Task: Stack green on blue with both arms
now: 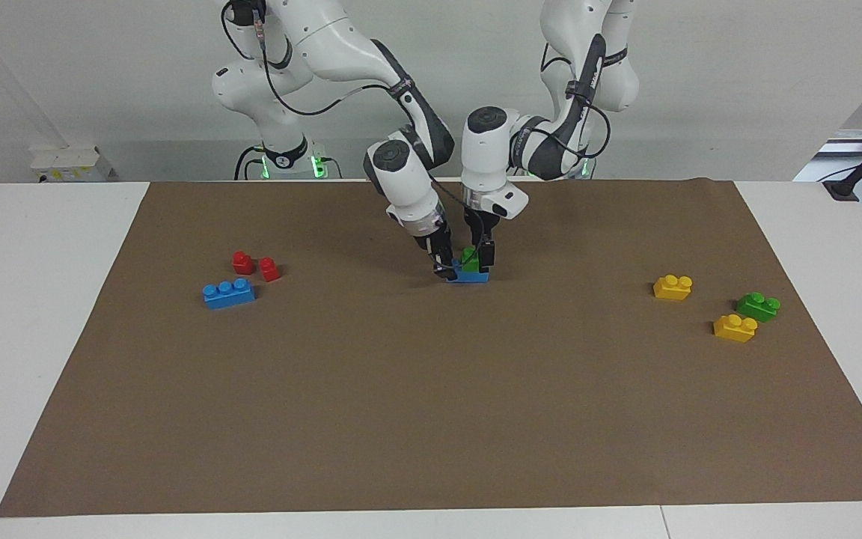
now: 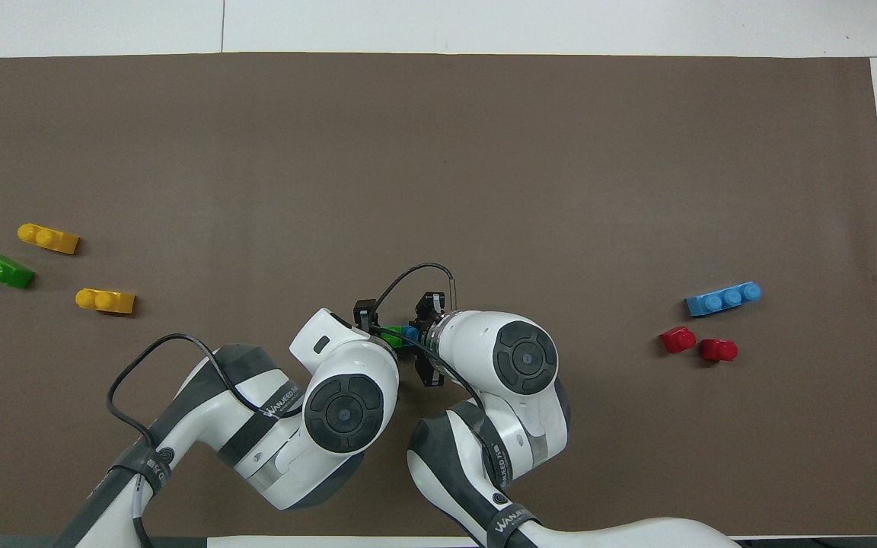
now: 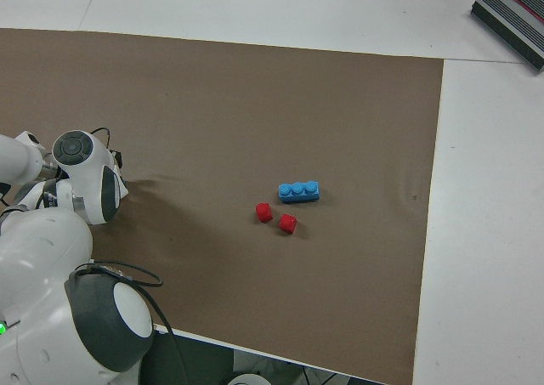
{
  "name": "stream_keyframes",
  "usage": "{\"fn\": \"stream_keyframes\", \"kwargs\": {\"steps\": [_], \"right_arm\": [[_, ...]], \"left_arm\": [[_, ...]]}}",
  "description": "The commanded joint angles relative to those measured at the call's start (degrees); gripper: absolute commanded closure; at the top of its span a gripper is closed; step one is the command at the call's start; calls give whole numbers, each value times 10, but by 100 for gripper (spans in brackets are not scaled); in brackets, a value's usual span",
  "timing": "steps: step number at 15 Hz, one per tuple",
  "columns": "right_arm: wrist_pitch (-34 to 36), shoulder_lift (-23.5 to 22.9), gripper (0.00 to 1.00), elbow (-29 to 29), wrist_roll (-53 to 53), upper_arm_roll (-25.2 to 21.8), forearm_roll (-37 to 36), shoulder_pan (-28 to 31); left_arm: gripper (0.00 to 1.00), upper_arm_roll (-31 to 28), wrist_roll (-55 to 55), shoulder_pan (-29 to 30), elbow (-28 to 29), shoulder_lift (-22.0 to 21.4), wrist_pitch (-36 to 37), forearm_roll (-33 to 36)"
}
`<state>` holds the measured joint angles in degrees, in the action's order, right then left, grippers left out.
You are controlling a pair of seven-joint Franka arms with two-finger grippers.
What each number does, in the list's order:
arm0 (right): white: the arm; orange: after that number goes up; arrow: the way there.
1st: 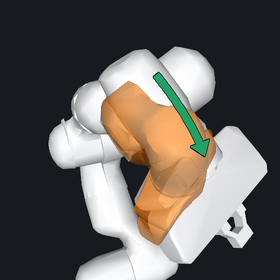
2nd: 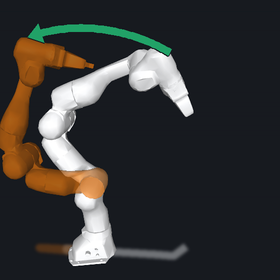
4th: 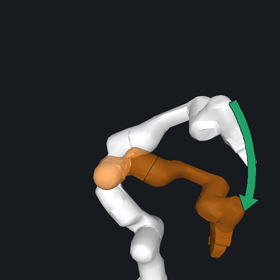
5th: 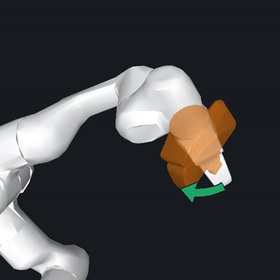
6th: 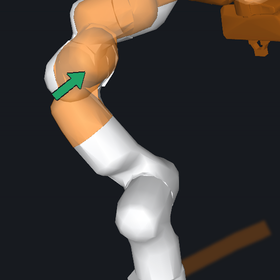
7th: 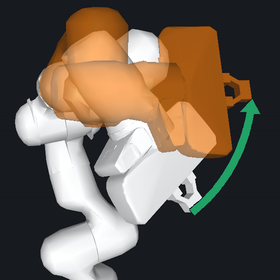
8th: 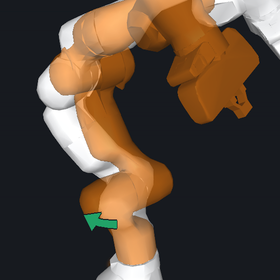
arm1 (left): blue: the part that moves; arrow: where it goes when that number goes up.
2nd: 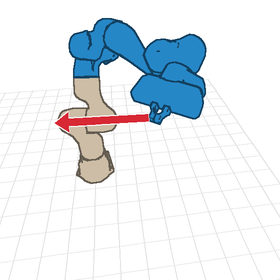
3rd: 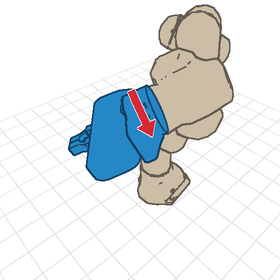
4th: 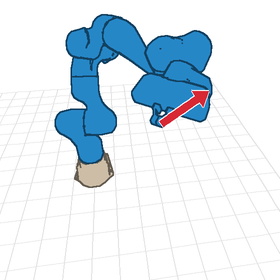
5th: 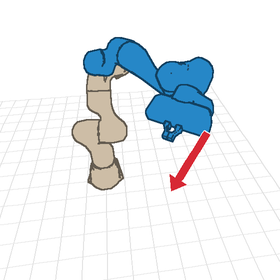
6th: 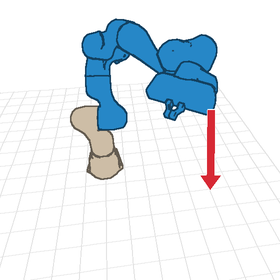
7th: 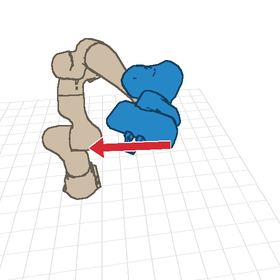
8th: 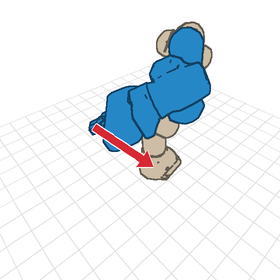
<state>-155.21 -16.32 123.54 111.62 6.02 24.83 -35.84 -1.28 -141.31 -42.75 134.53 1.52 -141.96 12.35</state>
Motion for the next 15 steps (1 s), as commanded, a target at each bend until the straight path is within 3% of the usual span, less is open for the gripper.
{"fn": "stream_keyframes", "kwargs": {"steps": [1, 2, 4, 5, 7, 11, 15], "right_arm": [[-18, -7, 100, 14, 1, 0, 11, 19], [-17, -7, 87, 13, 3, 0, 16, 25], [-13, -8, 34, 10, 0, 0, 35, 33], [-13, -9, 20, 7, 0, 0, 36, 35], [-4, -8, 12, 1, 0, 0, 36, 49], [20, -4, 10, -3, -17, 0, 35, 69], [124, 29, 2, -8, -164, -1, 35, 149]], "left_arm": [[0, -7, -8, -4, 6, -21, 11, 16], [0, -7, 1, -2, 6, -27, 18, 16], [0, -8, 11, 6, 2, -41, 35, 16], [0, -8, 19, 13, 2, -53, 45, 16], [0, -8, 42, 28, -4, -67, 66, 16], [0, -12, 67, 64, -18, -78, 86, 15], [0, -12, 134, 108, -40, -80, 118, 11]]}}
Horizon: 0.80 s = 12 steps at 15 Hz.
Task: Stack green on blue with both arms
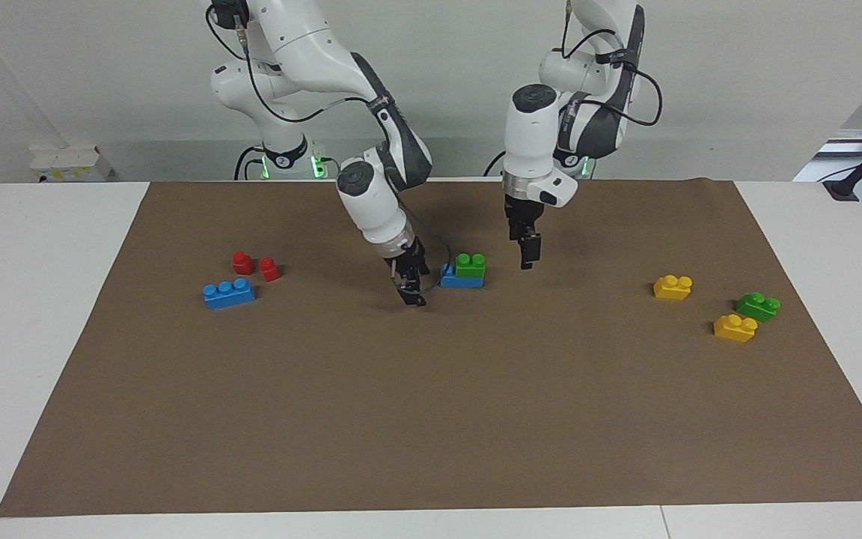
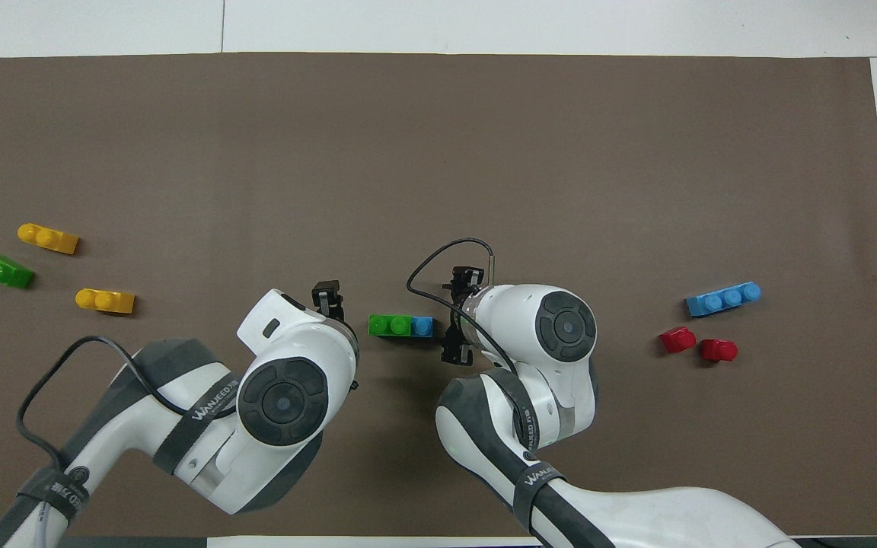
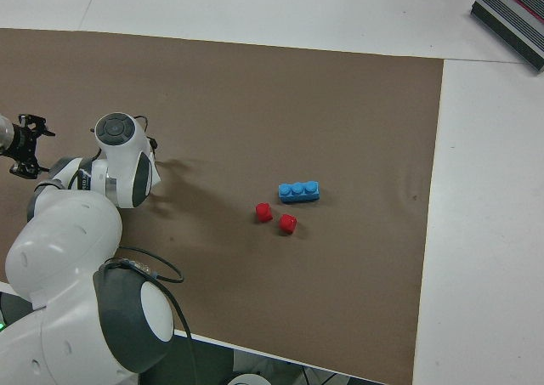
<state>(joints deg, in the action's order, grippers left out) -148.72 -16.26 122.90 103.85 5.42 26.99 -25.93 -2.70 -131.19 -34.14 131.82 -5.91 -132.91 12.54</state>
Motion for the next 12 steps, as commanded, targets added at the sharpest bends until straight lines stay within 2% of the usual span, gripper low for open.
{"fn": "stream_keyframes", "kwargs": {"steps": [1, 5, 7, 10, 12], "right_arm": [[86, 38, 1, -4, -135, 4, 12, 68], [193, 78, 0, -16, -398, 2, 7, 157], [270, 83, 0, -52, -514, 1, -7, 204], [400, 84, 0, -137, -672, 1, -120, 251], [469, 87, 0, -187, -762, 1, -154, 274]], "left_arm": [[0, 2, 54, 32, -14, -7, 33, 9], [0, -2, 164, 74, -17, -15, 39, -10], [0, -3, 225, 99, -22, -14, 41, -19], [0, -3, 352, 140, -29, -13, 48, -30], [0, -3, 454, 165, -42, -9, 62, -34]]}}
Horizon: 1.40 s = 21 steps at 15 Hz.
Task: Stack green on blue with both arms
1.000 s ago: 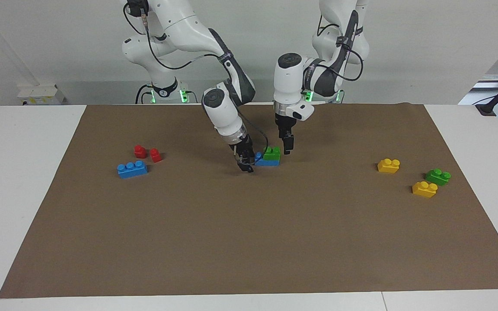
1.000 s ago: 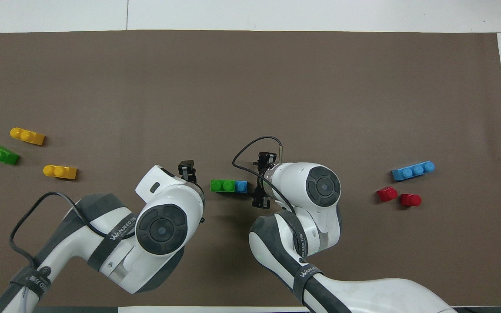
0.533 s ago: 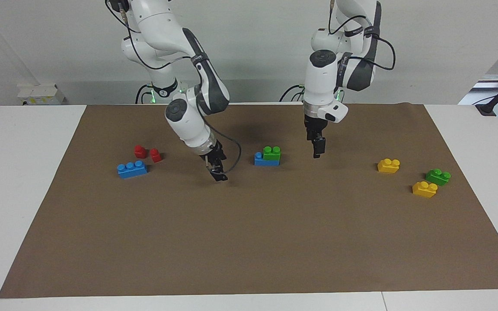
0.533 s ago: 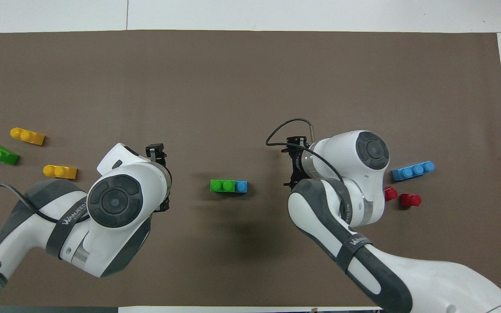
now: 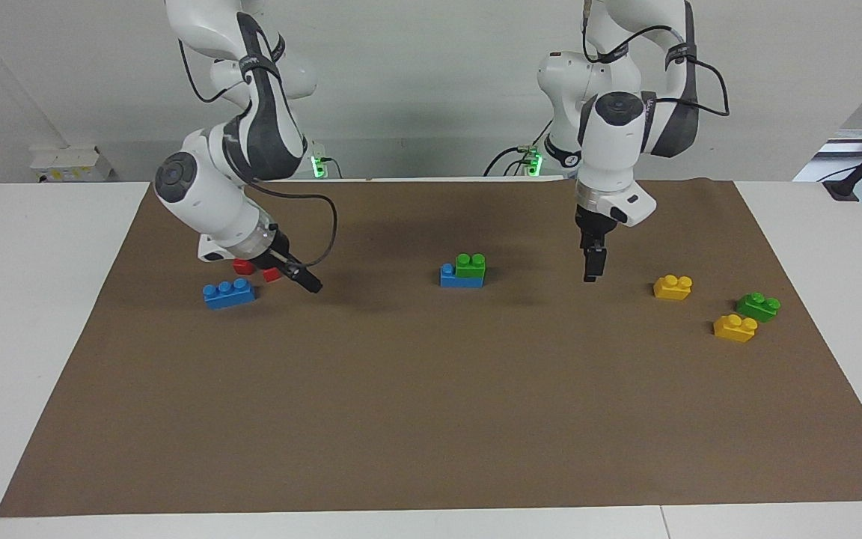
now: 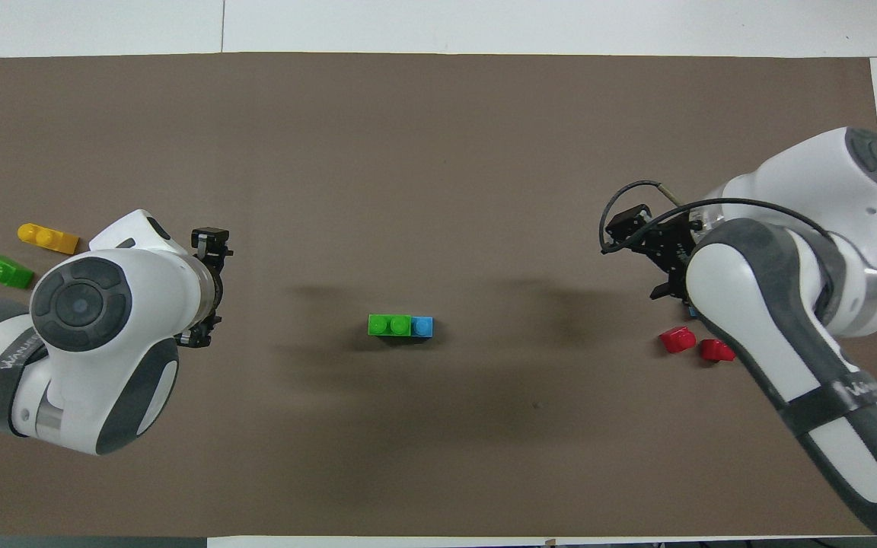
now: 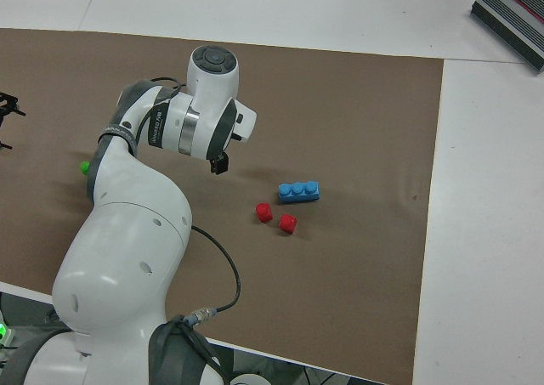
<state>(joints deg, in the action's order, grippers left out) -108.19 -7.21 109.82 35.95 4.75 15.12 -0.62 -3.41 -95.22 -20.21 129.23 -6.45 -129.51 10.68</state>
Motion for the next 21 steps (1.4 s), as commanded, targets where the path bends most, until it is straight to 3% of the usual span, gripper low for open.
{"fn": "stream_keyframes", "kwargs": {"steps": [1, 3, 6, 10, 14, 17, 21], "right_arm": [[95, 0, 0, -79, -125, 7, -47, 32], [139, 11, 0, -118, -180, 7, -83, 44], [169, 51, 0, -129, -264, 7, -132, 45], [199, 87, 0, -130, -272, 6, -134, 49], [197, 89, 0, -131, -271, 2, -136, 52], [178, 89, 0, -135, -269, 2, -152, 52], [163, 88, 0, -135, -273, 1, -156, 54]], "left_arm": [[0, 4, 151, 43, -27, -1, 40, -28], [0, 4, 278, 70, -58, 9, 73, -54], [0, 4, 457, 113, -124, 25, 156, -75], [0, 4, 692, 160, -176, 26, 228, -94], [0, 4, 899, 178, -242, 28, 332, -109], [0, 7, 925, 172, -288, 28, 372, -111], [0, 9, 923, 170, -322, 38, 360, -133]]}}
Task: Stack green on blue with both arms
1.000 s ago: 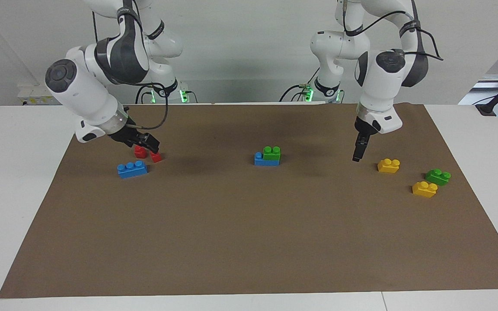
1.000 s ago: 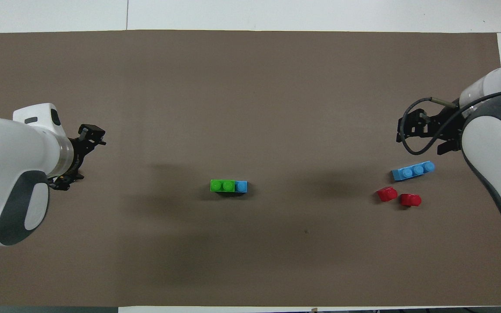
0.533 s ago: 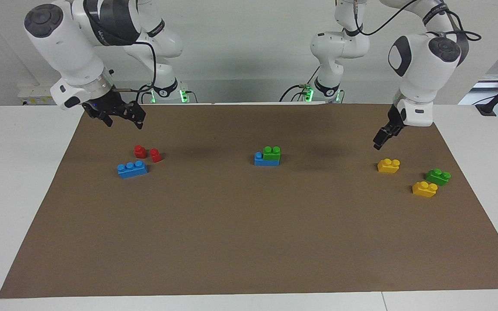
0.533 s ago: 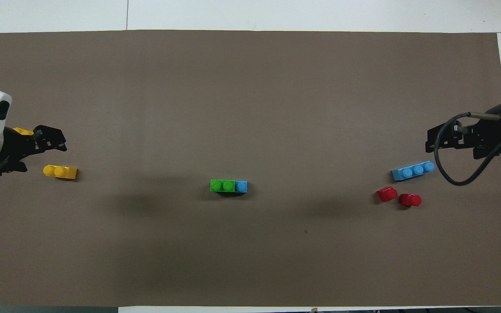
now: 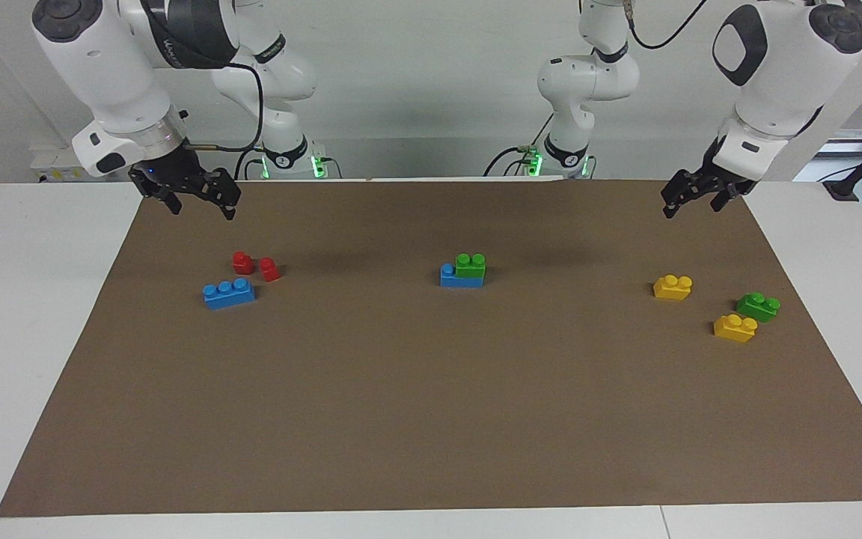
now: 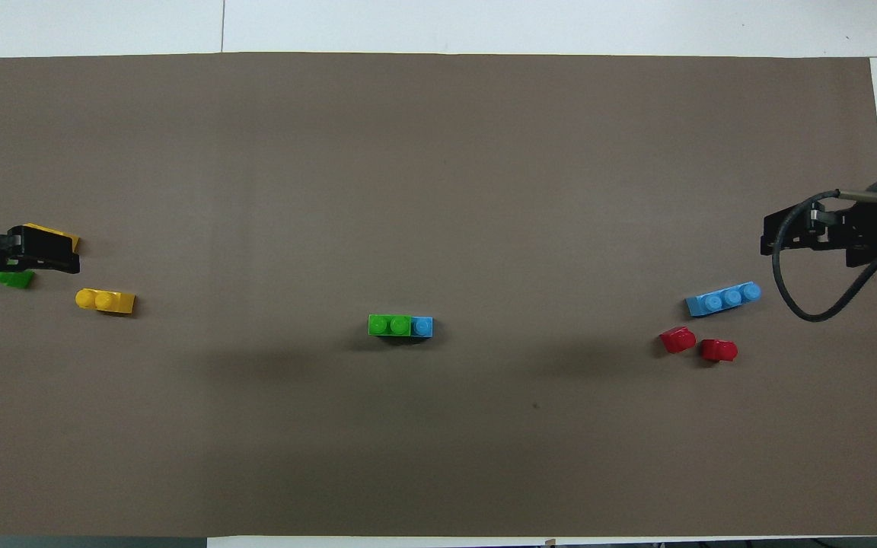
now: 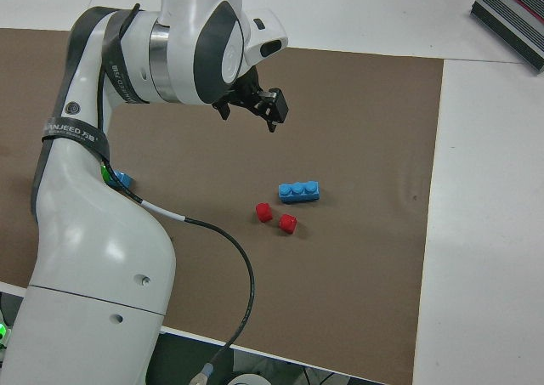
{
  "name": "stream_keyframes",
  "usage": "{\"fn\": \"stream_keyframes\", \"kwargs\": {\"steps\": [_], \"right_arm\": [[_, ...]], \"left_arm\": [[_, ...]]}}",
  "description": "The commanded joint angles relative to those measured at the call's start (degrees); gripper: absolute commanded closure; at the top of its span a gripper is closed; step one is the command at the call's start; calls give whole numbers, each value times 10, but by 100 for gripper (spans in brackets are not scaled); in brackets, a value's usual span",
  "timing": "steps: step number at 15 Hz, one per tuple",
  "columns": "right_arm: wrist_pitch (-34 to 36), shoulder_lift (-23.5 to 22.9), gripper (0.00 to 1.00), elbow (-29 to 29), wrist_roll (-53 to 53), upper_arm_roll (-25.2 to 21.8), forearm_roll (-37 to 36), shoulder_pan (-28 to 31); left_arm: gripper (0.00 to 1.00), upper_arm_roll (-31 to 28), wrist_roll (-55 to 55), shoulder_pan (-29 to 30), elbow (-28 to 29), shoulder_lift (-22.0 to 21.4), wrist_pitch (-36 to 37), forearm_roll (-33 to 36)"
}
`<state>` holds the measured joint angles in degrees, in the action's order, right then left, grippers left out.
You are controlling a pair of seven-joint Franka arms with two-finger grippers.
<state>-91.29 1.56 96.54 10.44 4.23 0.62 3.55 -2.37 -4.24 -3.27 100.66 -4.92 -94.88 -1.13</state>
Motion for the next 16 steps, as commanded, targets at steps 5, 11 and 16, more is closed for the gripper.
{"fn": "stream_keyframes", "kwargs": {"steps": [5, 11, 16], "right_arm": [[-6, 0, 0, -2, -68, 8, -21, 13], [1, 2, 0, 1, -62, 8, -19, 13], [2, 5, 0, 3, -63, 8, -19, 13]], "left_arm": [[0, 0, 17, 0, -42, 25, 22, -7], [0, 3, 57, -1, -35, 23, 17, 17], [0, 3, 56, -1, -34, 22, 17, 17]]}}
